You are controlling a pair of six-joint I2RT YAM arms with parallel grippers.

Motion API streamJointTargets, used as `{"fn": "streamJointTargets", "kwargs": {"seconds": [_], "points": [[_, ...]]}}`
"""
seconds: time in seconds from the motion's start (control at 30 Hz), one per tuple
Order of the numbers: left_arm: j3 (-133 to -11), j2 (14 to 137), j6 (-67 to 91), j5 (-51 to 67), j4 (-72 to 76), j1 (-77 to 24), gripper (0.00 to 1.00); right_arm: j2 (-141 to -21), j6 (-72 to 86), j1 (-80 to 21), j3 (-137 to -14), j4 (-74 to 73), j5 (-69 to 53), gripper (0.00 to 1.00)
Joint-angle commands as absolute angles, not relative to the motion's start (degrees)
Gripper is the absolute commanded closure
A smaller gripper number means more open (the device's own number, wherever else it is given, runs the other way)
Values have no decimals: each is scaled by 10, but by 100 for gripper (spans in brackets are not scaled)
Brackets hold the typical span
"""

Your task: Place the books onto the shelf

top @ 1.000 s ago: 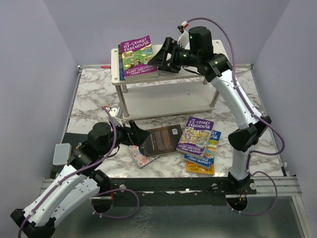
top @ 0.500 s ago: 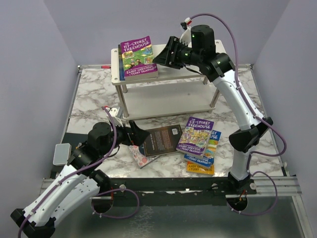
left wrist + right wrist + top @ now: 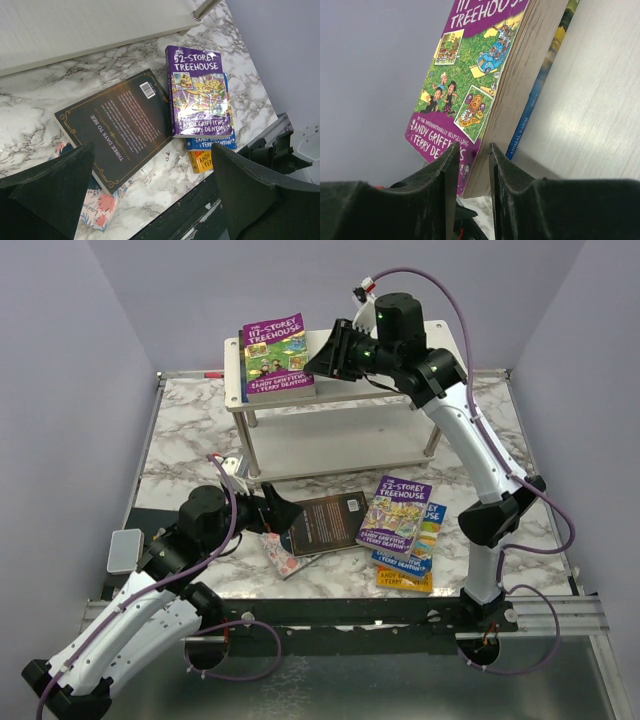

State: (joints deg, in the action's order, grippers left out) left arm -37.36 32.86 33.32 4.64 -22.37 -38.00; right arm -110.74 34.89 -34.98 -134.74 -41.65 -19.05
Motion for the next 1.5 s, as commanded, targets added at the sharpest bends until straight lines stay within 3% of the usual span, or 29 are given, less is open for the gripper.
{"fn": "streamJointTargets", "kwargs": {"seconds": [0.0, 0.37, 0.63, 0.97, 1.47], "points": [[-368, 328, 326, 47, -215, -380, 1, -1122, 338, -361, -1359, -429, -178, 68], [-368, 328, 326, 46, -215, -380, 1, -1106, 337, -362, -1345, -427, -150, 69], [-369, 333, 327, 41, -218, -379, 1, -1023, 342, -362, -1287, -403, -88, 50], [-374, 369, 327, 48, -223, -380, 1, -802, 341, -362, -1021, -350, -9, 45], [-379, 460, 348, 90, -179, -405, 1, -510, 401, -362, -614, -384, 67, 41]]}}
